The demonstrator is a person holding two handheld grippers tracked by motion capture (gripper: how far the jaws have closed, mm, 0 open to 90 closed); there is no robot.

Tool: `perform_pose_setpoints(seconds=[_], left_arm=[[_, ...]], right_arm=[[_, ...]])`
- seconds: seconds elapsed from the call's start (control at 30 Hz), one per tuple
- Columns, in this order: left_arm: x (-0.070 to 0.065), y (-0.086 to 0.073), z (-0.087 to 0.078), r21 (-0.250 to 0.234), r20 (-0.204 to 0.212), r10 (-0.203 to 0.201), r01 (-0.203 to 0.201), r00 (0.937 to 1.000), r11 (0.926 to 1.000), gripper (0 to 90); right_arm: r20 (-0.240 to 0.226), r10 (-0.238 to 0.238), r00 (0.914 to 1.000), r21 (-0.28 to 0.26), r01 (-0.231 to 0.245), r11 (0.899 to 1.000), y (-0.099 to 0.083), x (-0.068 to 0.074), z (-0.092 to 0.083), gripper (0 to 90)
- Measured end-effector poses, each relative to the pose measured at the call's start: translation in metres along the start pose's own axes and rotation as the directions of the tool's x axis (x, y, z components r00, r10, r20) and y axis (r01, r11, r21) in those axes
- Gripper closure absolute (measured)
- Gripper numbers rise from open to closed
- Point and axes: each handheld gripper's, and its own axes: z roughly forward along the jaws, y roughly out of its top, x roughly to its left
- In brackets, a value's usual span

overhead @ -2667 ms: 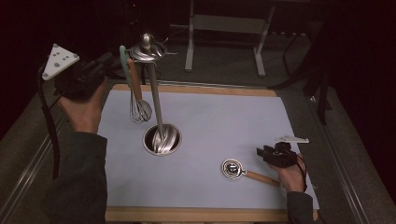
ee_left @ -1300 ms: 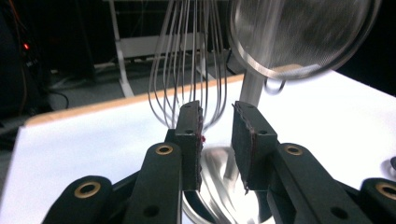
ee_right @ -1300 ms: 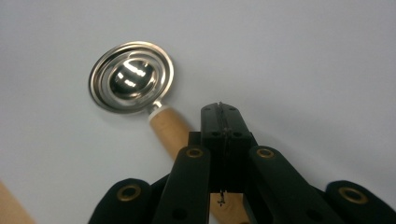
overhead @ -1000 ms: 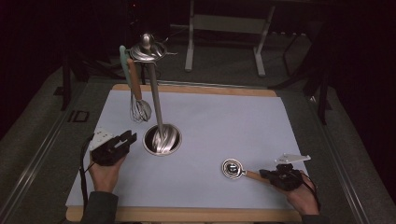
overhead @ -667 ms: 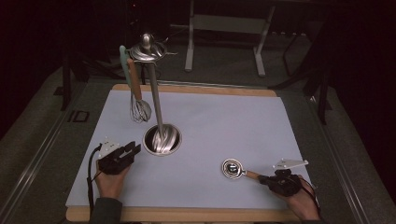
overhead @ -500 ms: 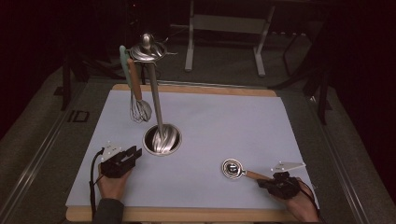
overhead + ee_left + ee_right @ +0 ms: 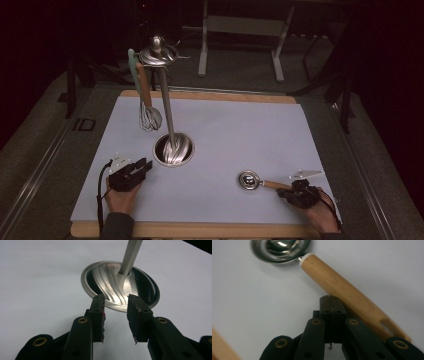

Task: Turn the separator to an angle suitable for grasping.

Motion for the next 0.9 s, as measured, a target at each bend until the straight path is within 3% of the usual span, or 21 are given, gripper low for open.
perform_pose_setpoints(seconds=[0.37, 0.57, 0.7, 0.9], left_arm=[[0.0, 0.0, 0.0, 0.003, 0.0, 0.008, -0.008, 1.0, 1.0, 66.8], [-0.001, 0.0, 0.0, 0.002, 0.001, 0.014, -0.014, 0.9999, 0.9999, 66.4], [-0.002, 0.0, 0.0, 0.001, -0.001, 0.024, -0.024, 0.9997, 0.9997, 66.3], [-0.002, -0.001, 0.0, 0.0, 0.002, 0.02, -0.02, 0.9998, 0.9998, 65.8]], right_arm=[[0.072, 0.018, 0.9972, 0.012, -0.018, 1.0, 0.026, -0.02, 0.013, 89.9], [0.079, 0.05, 0.9956, 0.008, -0.051, 0.999, 0.049, -0.029, 0.028, 89.9], [0.088, 0.053, 0.9947, 0.009, -0.054, 0.999, 0.06, -0.03, 0.035, 89.9], [0.081, 0.063, 0.9947, 0.012, -0.064, 0.998, 0.091, -0.026, 0.057, 89.9]])
